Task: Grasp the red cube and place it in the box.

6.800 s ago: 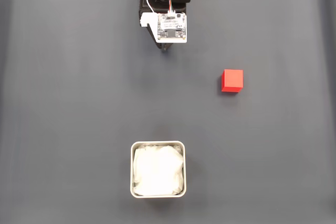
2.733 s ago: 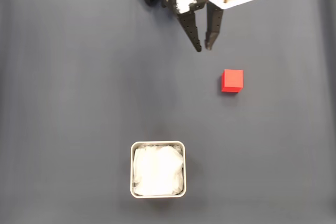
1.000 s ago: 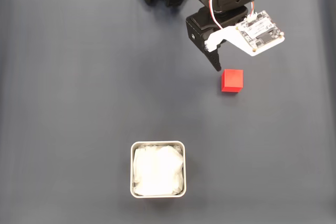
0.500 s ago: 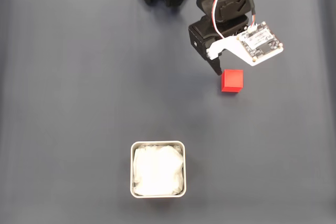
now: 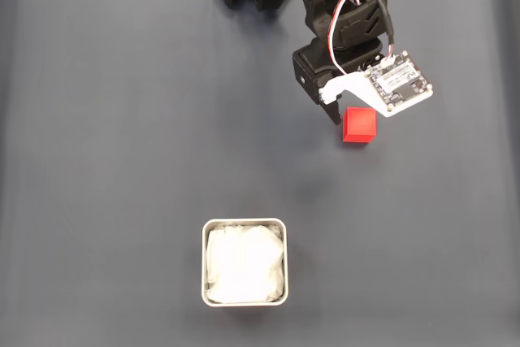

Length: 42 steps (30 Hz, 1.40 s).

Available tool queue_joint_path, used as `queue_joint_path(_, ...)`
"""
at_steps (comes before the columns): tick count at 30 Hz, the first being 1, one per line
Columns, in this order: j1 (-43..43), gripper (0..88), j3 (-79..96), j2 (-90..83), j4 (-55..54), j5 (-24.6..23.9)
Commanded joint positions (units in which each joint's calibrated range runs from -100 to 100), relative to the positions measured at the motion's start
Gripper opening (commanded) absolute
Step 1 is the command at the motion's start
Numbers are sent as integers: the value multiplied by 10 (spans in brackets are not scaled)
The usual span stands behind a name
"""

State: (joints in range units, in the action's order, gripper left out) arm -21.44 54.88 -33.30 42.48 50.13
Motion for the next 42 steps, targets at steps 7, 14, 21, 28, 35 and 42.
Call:
queue_joint_path(7,-9,360,0,20,-31,-7)
queue_joint_path(14,-11,361,0,40,-46,-6)
queue_joint_path(21,-16,361,1,62,-63,-6)
queue_joint_path(28,-20,361,-2,79,-73,-6)
queue_joint_path(35,-24,361,-3,99,-85,-6)
queue_joint_path(42,-26,363,-8,117,-99,-6)
